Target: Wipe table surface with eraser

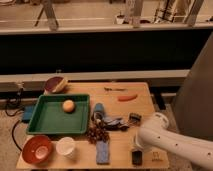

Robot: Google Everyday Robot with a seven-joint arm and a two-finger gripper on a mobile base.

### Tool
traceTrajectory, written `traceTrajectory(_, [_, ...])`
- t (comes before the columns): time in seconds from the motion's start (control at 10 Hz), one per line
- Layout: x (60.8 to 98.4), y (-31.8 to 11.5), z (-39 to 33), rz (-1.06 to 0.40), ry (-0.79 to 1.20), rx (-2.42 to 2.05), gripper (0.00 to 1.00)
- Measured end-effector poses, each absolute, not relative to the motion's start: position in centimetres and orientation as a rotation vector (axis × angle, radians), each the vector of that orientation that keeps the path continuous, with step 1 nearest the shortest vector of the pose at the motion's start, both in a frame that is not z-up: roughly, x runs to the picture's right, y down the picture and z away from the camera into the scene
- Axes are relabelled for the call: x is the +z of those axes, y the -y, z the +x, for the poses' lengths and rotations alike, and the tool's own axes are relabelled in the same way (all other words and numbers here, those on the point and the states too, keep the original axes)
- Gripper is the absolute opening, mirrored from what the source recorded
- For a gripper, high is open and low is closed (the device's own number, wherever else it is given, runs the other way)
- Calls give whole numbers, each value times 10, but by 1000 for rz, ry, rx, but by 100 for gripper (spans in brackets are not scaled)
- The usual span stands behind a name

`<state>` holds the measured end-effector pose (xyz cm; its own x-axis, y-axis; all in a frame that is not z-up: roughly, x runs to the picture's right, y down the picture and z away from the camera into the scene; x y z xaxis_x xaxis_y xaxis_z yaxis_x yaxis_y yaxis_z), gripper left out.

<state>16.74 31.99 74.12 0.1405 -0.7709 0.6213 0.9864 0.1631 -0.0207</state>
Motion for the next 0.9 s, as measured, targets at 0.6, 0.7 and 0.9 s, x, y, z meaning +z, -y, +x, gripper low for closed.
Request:
traceTrajectory(0.6, [759,-329,197,-487,523,-1343,0])
traceTrajectory(0.7, [759,-329,198,-489,522,-1341,0])
traceTrajectory(0.9, [768,-314,214,-499,490,-1297,0])
